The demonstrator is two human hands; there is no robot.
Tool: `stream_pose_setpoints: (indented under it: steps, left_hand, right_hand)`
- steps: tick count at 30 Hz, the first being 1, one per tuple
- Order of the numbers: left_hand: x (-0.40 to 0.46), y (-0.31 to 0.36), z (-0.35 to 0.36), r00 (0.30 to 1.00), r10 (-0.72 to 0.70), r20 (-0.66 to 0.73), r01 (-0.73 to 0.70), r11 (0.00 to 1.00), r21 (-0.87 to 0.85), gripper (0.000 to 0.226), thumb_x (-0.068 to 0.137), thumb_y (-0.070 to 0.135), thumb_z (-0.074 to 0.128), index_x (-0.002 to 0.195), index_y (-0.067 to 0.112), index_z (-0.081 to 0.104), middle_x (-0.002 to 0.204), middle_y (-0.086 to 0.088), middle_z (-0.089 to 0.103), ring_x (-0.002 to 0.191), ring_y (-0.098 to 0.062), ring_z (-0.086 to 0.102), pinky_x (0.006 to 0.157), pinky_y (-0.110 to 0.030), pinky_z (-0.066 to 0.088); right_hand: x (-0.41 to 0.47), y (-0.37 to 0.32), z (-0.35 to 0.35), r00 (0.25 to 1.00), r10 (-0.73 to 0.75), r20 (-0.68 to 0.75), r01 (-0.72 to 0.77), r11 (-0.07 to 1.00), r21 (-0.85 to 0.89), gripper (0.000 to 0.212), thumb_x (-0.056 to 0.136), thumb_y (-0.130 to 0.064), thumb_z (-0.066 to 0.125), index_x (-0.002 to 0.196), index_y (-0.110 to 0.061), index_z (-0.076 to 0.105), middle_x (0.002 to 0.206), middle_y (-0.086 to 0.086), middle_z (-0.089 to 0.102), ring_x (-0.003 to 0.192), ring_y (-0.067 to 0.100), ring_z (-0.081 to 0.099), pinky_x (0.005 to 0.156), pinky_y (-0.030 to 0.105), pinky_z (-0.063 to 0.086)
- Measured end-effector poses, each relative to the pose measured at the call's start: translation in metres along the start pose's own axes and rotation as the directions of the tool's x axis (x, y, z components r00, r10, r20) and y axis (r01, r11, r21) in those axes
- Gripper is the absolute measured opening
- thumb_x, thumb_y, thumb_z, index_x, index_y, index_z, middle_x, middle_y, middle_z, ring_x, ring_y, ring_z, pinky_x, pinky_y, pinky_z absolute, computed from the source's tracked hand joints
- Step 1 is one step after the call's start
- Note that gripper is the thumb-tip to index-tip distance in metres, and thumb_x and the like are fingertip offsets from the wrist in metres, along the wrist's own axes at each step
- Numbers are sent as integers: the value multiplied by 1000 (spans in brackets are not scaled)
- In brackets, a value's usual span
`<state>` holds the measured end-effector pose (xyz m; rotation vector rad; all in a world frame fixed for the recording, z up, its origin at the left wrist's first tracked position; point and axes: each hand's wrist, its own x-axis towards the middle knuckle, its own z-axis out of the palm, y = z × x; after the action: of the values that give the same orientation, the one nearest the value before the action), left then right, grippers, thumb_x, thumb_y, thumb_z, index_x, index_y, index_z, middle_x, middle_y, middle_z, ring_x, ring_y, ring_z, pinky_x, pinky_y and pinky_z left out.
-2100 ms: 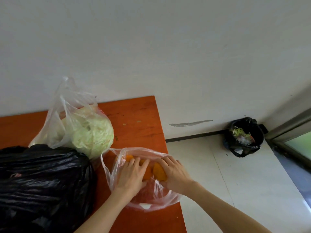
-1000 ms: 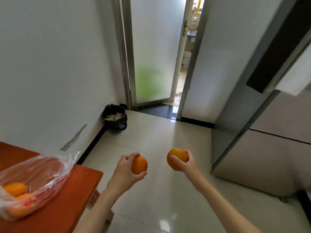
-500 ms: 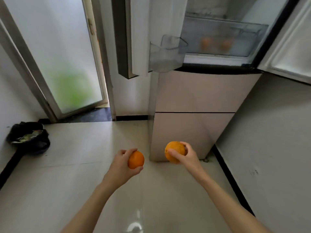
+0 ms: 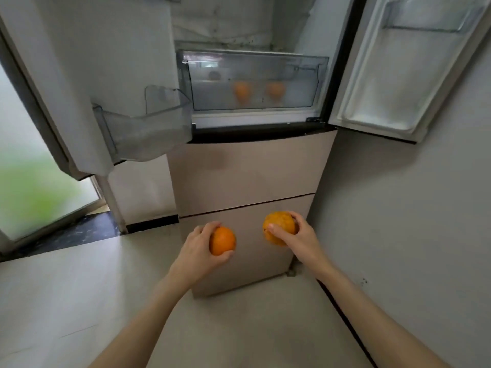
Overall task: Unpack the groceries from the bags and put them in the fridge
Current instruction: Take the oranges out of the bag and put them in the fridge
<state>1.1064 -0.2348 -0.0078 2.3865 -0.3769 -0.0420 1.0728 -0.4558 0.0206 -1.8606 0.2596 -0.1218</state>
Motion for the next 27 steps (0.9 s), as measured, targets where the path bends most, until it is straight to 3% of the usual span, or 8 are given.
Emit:
stream_pose_setpoints:
  steps: [3, 10, 18, 24, 27]
  left_hand:
    - [64, 18, 2, 997, 52, -49, -54, 998, -41, 73, 75, 42, 72, 132, 25, 31, 131, -2, 43, 114, -19, 45, 91, -28, 41]
    - [207, 77, -32, 970, 156, -188, -181, 975, -126, 67, 76, 42, 71, 130, 27, 34, 129, 2, 44, 109, -10, 44, 88, -27, 41]
    - [326, 144, -74, 891, 233, -390, -321, 931, -176, 62, 75, 40, 71, 129, 25, 43, 128, 0, 50, 115, -19, 48, 96, -40, 44]
    - [402, 179, -118, 769, 213, -603, -347, 931, -112, 60, 73, 39, 74, 125, 22, 52, 124, -1, 55, 114, -19, 49, 98, -33, 40]
    - [440, 193, -143, 749, 227, -622, -307, 951, -23, 61, 73, 42, 73, 127, 22, 51, 124, -3, 54, 116, -20, 48, 96, -28, 36]
  right_hand:
    - [54, -17, -18, 999, -29, -42, 28, 1000, -3, 65, 79, -34, 70, 132, -20, 35, 123, 0, 46, 105, 15, 49, 81, 23, 45]
    - [186, -93, -54, 973, -225, -57, 225, 974, 0, 52, 83, -29, 66, 125, -26, 36, 116, -4, 44, 89, 2, 50, 59, 10, 46]
    - [301, -160, -82, 918, -369, -144, 380, 924, 52, 54, 83, -35, 64, 130, -21, 42, 120, -2, 49, 104, 12, 52, 75, 16, 45]
    - [386, -220, -104, 849, -498, -177, 515, 855, 66, 48, 83, -29, 67, 127, -16, 52, 115, -1, 57, 100, 10, 55, 79, 15, 45]
    - [433, -248, -112, 820, -558, -124, 562, 827, -7, 52, 79, -33, 71, 125, -16, 55, 116, 1, 60, 102, 12, 57, 90, 26, 48]
